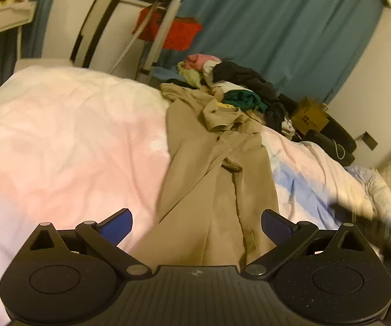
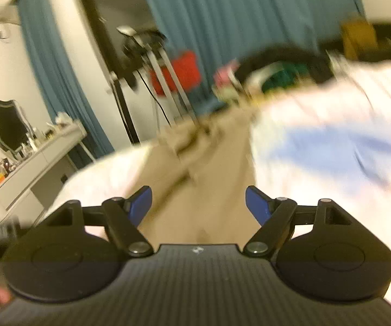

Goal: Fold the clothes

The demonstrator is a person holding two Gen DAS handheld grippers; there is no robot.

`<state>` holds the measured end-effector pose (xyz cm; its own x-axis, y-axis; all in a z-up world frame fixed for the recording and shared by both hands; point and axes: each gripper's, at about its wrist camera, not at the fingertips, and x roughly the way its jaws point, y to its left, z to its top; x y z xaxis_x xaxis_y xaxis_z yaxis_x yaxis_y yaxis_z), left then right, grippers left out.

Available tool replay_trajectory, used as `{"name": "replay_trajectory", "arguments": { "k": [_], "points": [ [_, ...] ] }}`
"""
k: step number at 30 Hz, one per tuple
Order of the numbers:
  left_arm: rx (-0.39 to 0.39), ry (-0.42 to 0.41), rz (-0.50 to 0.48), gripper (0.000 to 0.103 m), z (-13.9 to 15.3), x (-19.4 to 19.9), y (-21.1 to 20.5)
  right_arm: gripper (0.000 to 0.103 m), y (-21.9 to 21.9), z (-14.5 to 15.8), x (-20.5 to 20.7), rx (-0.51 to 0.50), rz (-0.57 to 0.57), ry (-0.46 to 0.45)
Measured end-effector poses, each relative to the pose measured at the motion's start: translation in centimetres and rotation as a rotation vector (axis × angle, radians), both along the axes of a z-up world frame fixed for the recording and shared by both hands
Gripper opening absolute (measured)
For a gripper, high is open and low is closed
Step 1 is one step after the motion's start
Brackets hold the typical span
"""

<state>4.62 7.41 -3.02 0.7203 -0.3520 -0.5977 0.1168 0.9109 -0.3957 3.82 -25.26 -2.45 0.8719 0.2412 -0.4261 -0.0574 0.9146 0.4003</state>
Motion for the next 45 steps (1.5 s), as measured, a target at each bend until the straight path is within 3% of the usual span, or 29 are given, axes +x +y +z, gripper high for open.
{"name": "replay_trajectory", "arguments": {
  "k": [4,6,11,15,18,22,24,25,30,36,39,41,44,45],
  "points": [
    [-0.029,0.106,0.099,0.101,-1.1,-0.7,2.0,0.079,-1.6,-1.0,-2.0,0.088,-0.051,0.082],
    [-0.044,0.158,0.149,0.101,-1.6,-1.0,3.0,0.079,-2.1,-1.0,-2.3,0.114,-0.071,0.078],
    [-0.08,0.29,0.271,0.09,-3.0,-1.8,5.4,0.079,-2.9,-2.3,-2.4,0.13,-0.124,0.103],
    [-0.034,0.352,0.295,0.085,-3.5,-1.7,5.2,0.079,-4.2,-4.0,-2.5,0.201,-0.136,0.159],
    [0.0,0.399,0.312,0.072,-4.0,-1.7,5.0,0.079,-4.8,-4.8,-2.5,0.252,-0.137,0.182],
    [0.045,0.46,0.334,0.032,-4.5,-1.6,4.7,0.079,-5.4,-5.6,-2.5,0.292,-0.147,0.208],
    [0.059,0.43,0.303,0.008,-4.0,-2.2,4.3,0.079,-5.6,-5.7,-2.5,0.322,-0.144,0.207],
    [0.061,0.413,0.275,0.006,-3.6,-2.5,3.8,0.079,-5.6,-5.7,-2.5,0.324,-0.141,0.205],
    [0.156,0.262,0.123,0.005,-0.8,-5.4,0.9,0.079,-5.5,-5.3,-2.6,0.322,-0.132,0.191],
    [0.388,-0.071,-0.128,0.005,3.0,-11.9,-5.9,0.079,-4.8,-4.3,-2.6,0.288,-0.117,0.148],
    [0.469,-0.117,-0.263,0.004,2.3,-13.7,-9.9,0.079,-4.5,-4.0,-2.6,0.266,-0.11,0.133],
    [0.51,-0.089,-0.329,0.004,0.8,-13.9,-12.1,0.079,-4.5,-3.8,-2.7,0.259,-0.113,0.13],
    [0.517,0.032,-0.388,0.006,-2.6,-12.3,-14.4,0.079,-4.6,-3.7,-2.9,0.257,-0.114,0.125],
    [0.487,0.059,-0.385,0.007,-2.8,-11.8,-14.2,0.079,-4.6,-3.6,-3.0,0.255,-0.114,0.122]
  ]
}}
